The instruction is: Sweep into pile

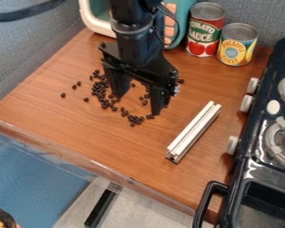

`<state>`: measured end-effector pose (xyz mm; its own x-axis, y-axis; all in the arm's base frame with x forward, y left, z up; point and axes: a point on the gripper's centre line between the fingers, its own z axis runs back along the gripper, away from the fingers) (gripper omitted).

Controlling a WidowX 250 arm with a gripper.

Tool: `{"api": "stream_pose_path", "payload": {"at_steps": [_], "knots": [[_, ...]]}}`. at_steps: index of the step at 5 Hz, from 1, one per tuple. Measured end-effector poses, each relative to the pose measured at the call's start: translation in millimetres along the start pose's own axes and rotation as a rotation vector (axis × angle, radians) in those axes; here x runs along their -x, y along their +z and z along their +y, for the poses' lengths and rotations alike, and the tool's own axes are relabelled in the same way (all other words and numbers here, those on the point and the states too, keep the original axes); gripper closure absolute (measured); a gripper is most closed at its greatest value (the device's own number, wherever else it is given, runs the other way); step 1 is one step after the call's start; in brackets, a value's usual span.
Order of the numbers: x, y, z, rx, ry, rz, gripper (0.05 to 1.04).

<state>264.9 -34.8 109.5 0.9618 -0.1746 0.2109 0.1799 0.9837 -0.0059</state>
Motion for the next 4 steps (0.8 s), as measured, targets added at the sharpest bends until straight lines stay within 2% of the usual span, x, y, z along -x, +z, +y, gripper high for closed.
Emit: {"api": "stream_pose_path", "payload": {"at_steps": [1,2,3,4], "knots": [[-13,-22,-4,-0.002,0.009,0.011,0.083],[-33,-34,-11,0.001,0.034,0.018,0.083],[-47,-40,-18,0.010,0.057,0.010,0.083],[-54,-38,-30,-0.011,0.059,-0.006,0.083]]}}
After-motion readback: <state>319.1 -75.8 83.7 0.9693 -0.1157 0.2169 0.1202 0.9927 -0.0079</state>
